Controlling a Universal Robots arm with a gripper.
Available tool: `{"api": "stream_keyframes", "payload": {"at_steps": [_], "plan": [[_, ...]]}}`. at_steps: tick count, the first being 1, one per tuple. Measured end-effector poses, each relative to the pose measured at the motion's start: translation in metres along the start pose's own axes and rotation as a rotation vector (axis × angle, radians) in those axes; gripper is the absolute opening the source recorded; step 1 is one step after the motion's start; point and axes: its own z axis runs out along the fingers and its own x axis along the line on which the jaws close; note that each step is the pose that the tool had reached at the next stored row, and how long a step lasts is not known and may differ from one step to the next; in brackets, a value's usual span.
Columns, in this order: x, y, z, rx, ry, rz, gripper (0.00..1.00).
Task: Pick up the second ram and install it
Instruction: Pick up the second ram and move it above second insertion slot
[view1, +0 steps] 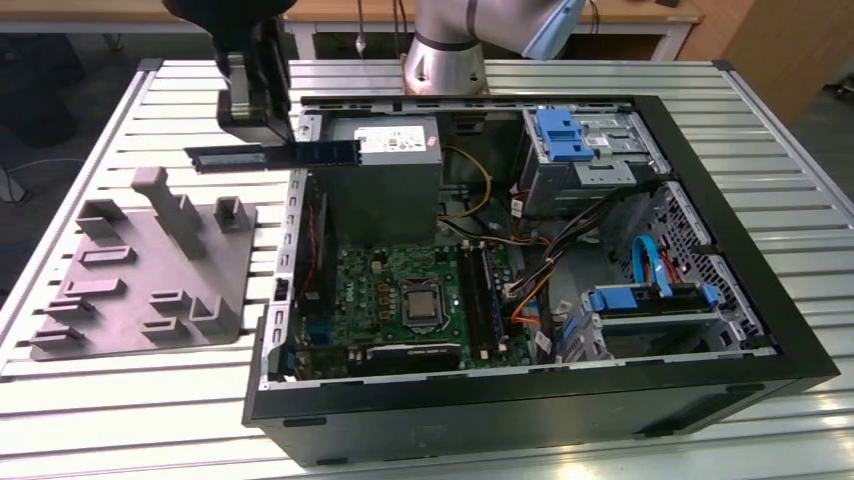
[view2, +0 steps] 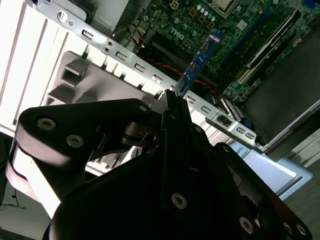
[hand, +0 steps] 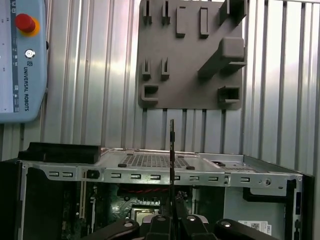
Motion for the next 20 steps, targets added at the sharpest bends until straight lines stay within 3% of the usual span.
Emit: {"api": "stream_keyframes", "payload": {"at_steps": [20], "plan": [[0.0016,-0.0343,0.0052,-0.001,-0.0001,0.0,0.14]]}}
